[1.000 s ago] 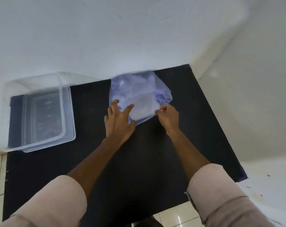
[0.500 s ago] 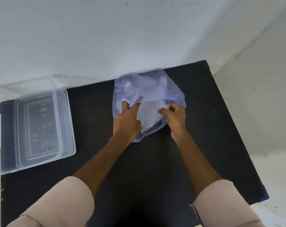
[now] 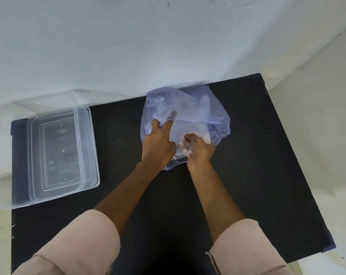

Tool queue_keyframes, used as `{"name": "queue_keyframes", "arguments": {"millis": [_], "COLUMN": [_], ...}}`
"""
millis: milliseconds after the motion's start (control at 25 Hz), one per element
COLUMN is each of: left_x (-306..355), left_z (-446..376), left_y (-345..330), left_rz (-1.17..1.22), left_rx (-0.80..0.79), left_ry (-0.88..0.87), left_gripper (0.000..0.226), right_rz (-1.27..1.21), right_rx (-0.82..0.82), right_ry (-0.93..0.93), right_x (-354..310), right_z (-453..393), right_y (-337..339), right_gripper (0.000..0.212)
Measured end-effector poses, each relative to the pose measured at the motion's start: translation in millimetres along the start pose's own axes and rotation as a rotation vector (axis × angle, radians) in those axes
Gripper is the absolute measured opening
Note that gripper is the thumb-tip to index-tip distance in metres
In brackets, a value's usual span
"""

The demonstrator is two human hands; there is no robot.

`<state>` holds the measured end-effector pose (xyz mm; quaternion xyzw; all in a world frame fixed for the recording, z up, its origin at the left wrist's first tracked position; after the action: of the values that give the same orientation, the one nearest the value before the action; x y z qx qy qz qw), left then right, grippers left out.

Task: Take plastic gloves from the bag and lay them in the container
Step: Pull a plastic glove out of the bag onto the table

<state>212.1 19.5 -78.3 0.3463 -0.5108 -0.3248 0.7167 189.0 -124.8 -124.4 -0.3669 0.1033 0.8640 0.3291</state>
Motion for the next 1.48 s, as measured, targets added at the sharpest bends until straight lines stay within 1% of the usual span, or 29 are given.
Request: {"name": "queue_keyframes", "arguments": {"millis": [80, 240, 400, 480, 520, 600, 640, 680, 720, 800, 840, 880, 920, 960, 1000, 1040, 1120, 1160, 1240, 1320, 1400, 1480], "left_x": [-0.8, 3.8, 6.1, 4.2, 2.2, -5.1, -12.5, -24.3, -37.5, -60.8, -64.7, -64.1, -64.0, -65.8, -71.1, -79.8, -107.9, -121.8, -144.6, -160.0, -170.1, -171.6], "left_z": [-0.7, 9.5, 32.6, 62.2, 84.3, 143.1, 175.5, 205.1, 230.2, 281.7, 304.4, 320.2, 329.6, 334.3, 334.8, 331.4, 323.3, 320.8, 317.2, 318.4, 323.2, 329.7], "left_y": [2.5, 1.1, -9.8, -2.9, 2.6, 7.2, 1.9, -10.3, -27.3, -74.9, -97.1, -112.8, -121.9, -124.8, -125.2, -122.8, -112.7, -106.8, -93.3, -82.9, -79.8, -78.8], "left_rz": [0.005, -0.099, -0.135, -0.103, -0.047, 0.131, 0.269, 0.437, 0.62, 0.98, 1.125, 1.226, 1.281, 1.294, 1.268, 1.216, 1.104, 1.075, 1.037, 0.994, 1.03, 1.123], "left_rx": [0.011, 0.017, -0.024, 0.057, 0.136, 0.281, 0.3, 0.275, 0.218, 0.032, -0.086, -0.213, -0.321, -0.384, -0.393, -0.352, -0.209, -0.151, -0.072, -0.048, -0.066, -0.135], "left_ry": [-0.002, -0.012, -0.051, -0.052, -0.052, -0.044, 0.003, 0.114, 0.294, 0.791, 1.004, 1.124, 1.16, 1.15, 1.123, 1.092, 1.064, 1.059, 1.027, 0.994, 0.992, 1.033], "left_gripper": [0.079, 0.066, 0.07, 0.068, 0.064, 0.055, 0.049, 0.043, 0.034, 0.017, 0.015, 0.021, 0.029, 0.034, 0.034, 0.029, 0.012, 0.007, 0.008, 0.01, 0.012, 0.02], "right_rz": [0.013, -0.021, -0.061, -0.066, -0.062, -0.03, -0.019, -0.014, -0.013, 0.009, 0.018, 0.028, 0.04, 0.057, 0.069, 0.07, 0.068, 0.094, 0.208, 0.414, 0.592, 0.741], "right_rx": [0.035, 0.086, 0.074, 0.089, 0.097, 0.119, 0.12, 0.11, 0.089, 0.076, 0.079, 0.084, 0.084, 0.073, 0.051, 0.02, -0.039, -0.061, -0.075, -0.071, -0.11, -0.183], "right_ry": [-0.012, -0.046, -0.074, -0.098, -0.112, -0.142, -0.152, -0.162, -0.168, -0.191, -0.2, -0.208, -0.214, -0.218, -0.222, -0.223, -0.216, -0.195, -0.116, -0.045, -0.008, 0.067], "right_x": [-4.6, 3.7, 17.7, 28.2, 34.9, 50.1, 57.4, 66.2, 74.4, 92.6, 101.4, 110.3, 118.3, 126.2, 134.2, 140.5, 149.4, 150.5, 148.9, 147.7, 150.4, 146.5], "right_z": [6.0, 22.6, 48.9, 62.0, 67.9, 80.3, 87.8, 93.9, 100.3, 112.7, 117.3, 121.2, 125.7, 130.9, 135.3, 138.8, 145.2, 144.1, 136.9, 132.1, 133.4, 141.4], "right_y": [23.3, 80.1, 126.1, 149.7, 161.4, 185.0, 194.8, 201.5, 205.7, 214.4, 218.4, 222.3, 224.8, 226.2, 226.2, 224.6, 219.9, 218.0, 217.1, 218.0, 214.1, 204.9], "right_gripper": [0.03, 0.047, 0.046, 0.046, 0.046, 0.042, 0.038, 0.035, 0.033, 0.039, 0.042, 0.043, 0.043, 0.044, 0.045, 0.044, 0.039, 0.035, 0.021, 0.012, 0.018, 0.031]}}
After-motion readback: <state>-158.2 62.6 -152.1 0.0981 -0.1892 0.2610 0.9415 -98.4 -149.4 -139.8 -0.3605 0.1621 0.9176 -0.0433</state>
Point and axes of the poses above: each hand's wrist, its own z-axis away from the middle knuckle, its own y-axis out of the back of the hand, x = y × z, the point moved 8 cm from there along -z, towards the middle knuckle, and after that the axes turned 6 degrees about y, right-handed, at the moved point
